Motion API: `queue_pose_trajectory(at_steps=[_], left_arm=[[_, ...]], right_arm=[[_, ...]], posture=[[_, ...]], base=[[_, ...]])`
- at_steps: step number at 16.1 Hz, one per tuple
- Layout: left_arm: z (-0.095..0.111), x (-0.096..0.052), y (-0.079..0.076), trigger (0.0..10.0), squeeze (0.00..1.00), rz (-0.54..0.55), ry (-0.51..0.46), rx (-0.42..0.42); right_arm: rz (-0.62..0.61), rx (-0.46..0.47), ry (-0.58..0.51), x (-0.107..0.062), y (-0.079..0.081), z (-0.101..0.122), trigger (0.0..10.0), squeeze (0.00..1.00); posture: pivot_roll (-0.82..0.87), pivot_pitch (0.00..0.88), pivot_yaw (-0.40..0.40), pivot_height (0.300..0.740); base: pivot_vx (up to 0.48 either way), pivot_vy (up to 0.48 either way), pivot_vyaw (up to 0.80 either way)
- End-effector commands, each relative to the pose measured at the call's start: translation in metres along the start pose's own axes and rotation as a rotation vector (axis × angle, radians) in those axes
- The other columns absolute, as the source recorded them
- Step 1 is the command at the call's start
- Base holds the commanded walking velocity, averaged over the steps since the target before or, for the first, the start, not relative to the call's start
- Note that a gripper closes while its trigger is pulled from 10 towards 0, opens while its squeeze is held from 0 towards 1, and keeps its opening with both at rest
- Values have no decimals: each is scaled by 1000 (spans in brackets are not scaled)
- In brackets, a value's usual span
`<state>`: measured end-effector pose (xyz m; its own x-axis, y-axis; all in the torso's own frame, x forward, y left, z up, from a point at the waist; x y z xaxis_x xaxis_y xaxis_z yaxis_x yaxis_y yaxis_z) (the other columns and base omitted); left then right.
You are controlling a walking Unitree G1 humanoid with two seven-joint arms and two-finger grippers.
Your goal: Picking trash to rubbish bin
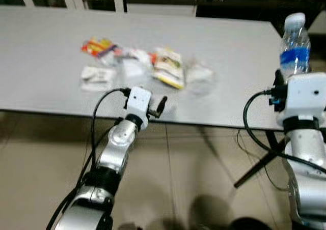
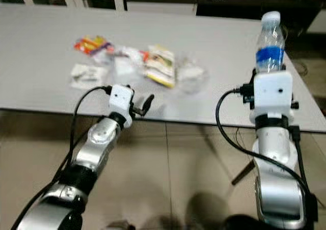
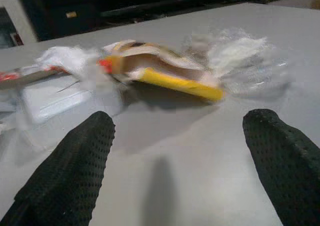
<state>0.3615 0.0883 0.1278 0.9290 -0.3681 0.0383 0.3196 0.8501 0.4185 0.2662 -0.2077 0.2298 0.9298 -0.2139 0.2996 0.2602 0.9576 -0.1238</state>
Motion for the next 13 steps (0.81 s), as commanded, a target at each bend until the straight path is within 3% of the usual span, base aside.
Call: queue_pose_trajectory(at_steps=[1, 5, 9, 13], left_arm=[[2, 2, -6, 10000, 0, -11, 0, -1], [2, 3, -4, 10000, 0, 10, 13, -23], [3, 4, -4, 10000, 0, -5, 2, -30], [1, 4, -2, 10000, 0, 0, 14, -37]], right_arm=[[-15, -11, 5, -1, -4, -1, 10000, 0], [-7, -2, 11, 1, -3, -2, 10000, 0], [-7, 13, 16, 1, -2, -4, 10000, 0], [-5, 14, 12, 1, -3, -3, 10000, 0]], posture=[[80, 95, -2, 740], [85, 90, -6, 740], [88, 85, -8, 740], [88, 85, -8, 740]], base=[[0, 0, 563], [0, 0, 717], [0, 0, 0], [379, 292, 0]])
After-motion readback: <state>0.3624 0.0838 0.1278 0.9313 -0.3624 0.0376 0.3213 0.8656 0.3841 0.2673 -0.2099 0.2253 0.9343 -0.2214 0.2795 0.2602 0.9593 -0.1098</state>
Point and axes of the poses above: a point about 5 cm out from each wrist's last joint towards the gripper, its own x axis pointing out of the wrist towards the gripper, its own z axis along the axis of the wrist's last joint, y = z × x, the point moved 1 cm from there along x, pointing out of the wrist towards the gripper, and after that the axes turned 15 degrees about x, right-handed, at the moved point
